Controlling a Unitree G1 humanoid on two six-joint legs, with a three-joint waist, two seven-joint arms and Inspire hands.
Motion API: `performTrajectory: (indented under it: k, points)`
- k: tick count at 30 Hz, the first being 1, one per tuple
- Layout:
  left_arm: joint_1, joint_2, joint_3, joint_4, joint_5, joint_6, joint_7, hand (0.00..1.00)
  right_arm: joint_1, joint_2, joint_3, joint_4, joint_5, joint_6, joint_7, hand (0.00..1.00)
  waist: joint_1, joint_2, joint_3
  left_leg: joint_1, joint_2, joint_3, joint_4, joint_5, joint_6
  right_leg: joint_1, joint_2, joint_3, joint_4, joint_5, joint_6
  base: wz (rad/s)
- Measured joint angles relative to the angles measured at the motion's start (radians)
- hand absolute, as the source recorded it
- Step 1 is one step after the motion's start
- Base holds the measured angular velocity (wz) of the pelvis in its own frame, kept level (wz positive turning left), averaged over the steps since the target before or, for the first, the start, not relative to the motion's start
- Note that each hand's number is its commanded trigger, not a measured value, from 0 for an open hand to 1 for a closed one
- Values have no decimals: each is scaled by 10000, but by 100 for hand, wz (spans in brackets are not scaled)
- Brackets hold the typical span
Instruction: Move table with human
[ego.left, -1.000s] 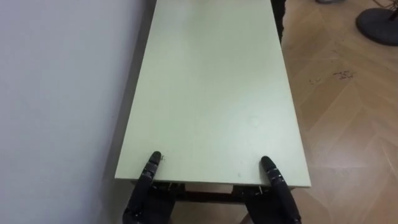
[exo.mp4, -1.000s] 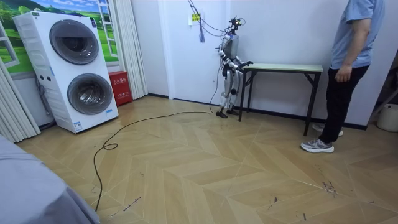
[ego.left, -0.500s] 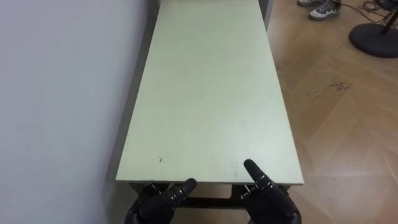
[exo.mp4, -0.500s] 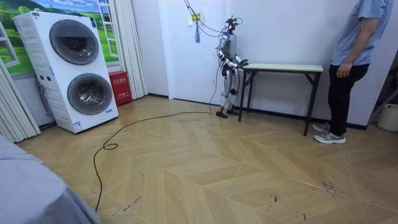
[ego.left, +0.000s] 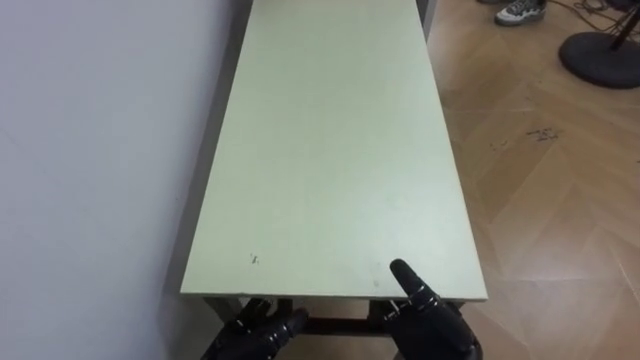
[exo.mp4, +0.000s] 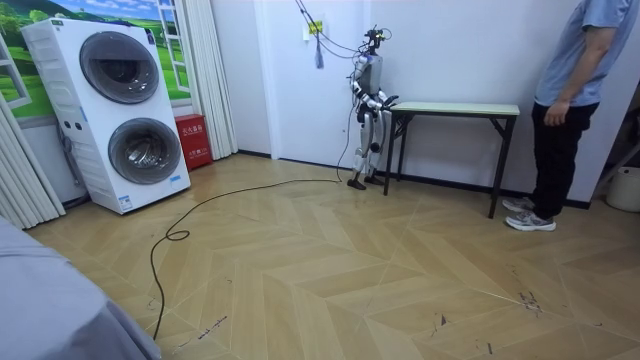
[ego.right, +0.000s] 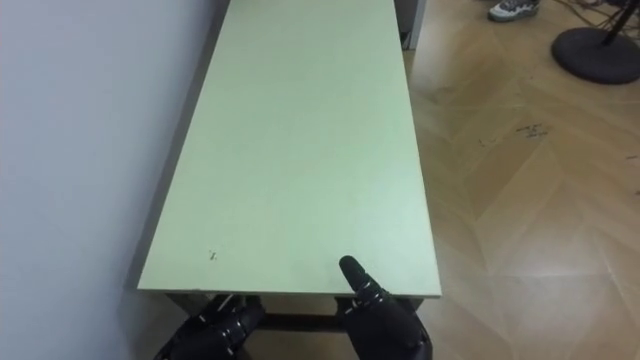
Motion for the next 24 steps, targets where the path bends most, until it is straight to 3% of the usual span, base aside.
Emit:
performTrajectory:
  k: [10, 16, 24]
  points:
    - [2, 16, -20, 638, 393, 93, 0, 0, -297, -65, -17, 1077, -819, 78, 450, 0, -28, -22, -39, 60, -3, -56, 20, -17, -9, 85, 12, -46, 11, 1, -2, 0]
    - [-29, 86, 238, 1245, 1760, 97, -160, 0, -612, -75, -320, 2395, -3615, 116, 613, 0, -33, -194, -133, 105, -6, -41, 17, -4, 20, 160, 9, -46, -18, 3, -5, 0]
    - [-364, 132, 529, 2569, 1954, 63, -131, 0, -984, -125, -423, 3882, -6288, 196, 277, 0, -3, -250, -121, 80, -6, -102, 35, -23, -17, 138, 37, -21, -19, 12, -2, 0]
